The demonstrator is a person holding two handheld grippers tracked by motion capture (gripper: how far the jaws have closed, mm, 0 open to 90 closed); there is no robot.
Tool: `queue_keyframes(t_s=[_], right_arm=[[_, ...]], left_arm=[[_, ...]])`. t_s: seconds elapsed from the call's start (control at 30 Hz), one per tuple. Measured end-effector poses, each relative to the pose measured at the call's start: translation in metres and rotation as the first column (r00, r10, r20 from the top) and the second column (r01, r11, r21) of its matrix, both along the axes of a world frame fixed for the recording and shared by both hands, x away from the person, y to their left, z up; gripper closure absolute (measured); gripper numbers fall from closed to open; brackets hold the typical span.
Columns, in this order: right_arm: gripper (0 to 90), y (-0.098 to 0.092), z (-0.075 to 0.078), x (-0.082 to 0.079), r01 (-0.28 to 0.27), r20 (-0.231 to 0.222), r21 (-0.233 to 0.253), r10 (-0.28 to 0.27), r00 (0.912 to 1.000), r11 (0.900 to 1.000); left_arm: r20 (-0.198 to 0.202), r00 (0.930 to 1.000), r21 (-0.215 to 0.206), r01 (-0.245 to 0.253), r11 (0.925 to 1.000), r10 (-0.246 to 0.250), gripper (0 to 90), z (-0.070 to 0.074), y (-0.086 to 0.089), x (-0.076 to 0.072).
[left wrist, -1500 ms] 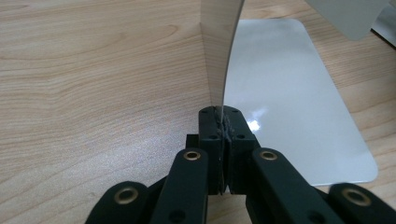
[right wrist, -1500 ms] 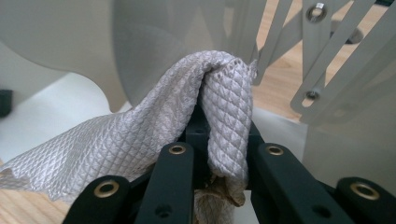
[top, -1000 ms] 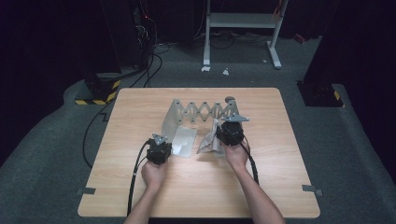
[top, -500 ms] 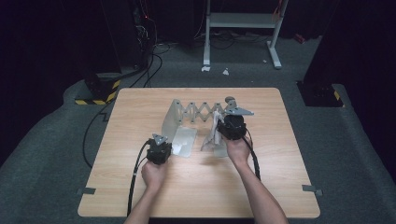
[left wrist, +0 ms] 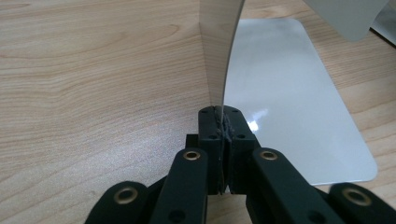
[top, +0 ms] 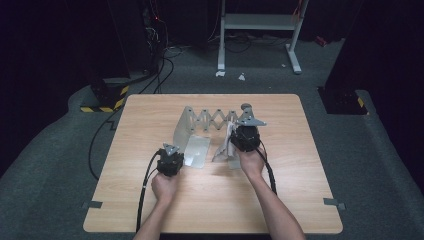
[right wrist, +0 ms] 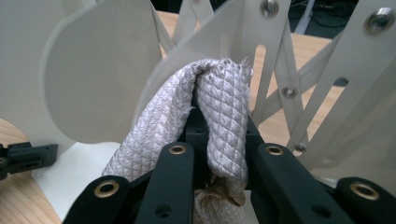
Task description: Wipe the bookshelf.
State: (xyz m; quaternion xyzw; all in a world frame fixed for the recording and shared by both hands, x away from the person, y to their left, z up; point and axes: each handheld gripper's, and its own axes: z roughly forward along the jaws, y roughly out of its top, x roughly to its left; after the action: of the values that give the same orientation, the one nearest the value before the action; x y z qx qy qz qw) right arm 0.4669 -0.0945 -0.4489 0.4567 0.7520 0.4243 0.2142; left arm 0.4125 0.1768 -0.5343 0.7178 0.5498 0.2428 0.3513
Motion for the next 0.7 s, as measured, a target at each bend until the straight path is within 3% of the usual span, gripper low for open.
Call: queue_keyframes(t_s=[0.2, 0.7], right_arm=[[81.8, 0.001, -0.011, 0.003, -0.002, -0.008, -0.008, 0.002, 1.0000, 1.000], [81.9, 0.004, -0.048, 0.016, 0.004, -0.090, -0.049, -0.009, 0.9959, 0.999]], left_arm=[[-0.002, 1.0000, -0.007, 0.001, 1.0000, -0.001, 87.1, 0.000, 0.000, 0.000], [-0.002, 1.0000, -0.008, 0.002, 1.0000, -0.002, 86.7, 0.000, 0.001, 0.000]])
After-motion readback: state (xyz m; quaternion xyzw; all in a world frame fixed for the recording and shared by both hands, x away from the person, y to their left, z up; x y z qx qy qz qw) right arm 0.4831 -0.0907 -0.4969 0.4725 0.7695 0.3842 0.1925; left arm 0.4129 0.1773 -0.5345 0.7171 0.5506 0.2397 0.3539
